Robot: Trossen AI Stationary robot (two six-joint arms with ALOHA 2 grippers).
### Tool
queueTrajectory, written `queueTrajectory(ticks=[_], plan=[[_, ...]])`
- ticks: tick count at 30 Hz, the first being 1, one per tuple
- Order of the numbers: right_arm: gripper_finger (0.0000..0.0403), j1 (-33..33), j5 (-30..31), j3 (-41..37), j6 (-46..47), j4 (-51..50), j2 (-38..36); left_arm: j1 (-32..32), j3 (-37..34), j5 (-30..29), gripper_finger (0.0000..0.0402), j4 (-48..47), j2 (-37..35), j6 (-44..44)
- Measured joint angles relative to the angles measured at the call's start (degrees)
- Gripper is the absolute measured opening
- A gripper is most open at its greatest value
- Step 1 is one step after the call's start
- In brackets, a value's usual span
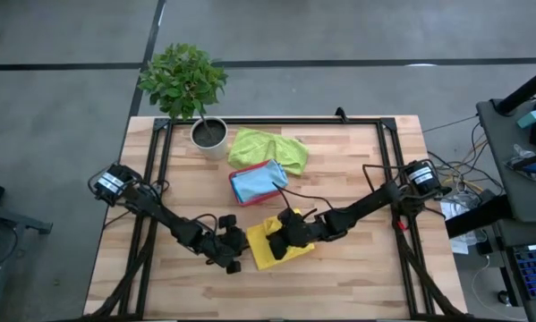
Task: Fold microfiber towels
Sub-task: Fold the yellow microfiber cloth
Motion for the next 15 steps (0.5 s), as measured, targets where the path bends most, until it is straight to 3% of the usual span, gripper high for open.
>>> queueTrajectory(ticks=[15], plan=[[0.0011,-0.3,-0.7,8.2,-7.0,-2.1,7.2,0.1,0.0,-1.1,0.0052,-0.1,0.0,0.3]])
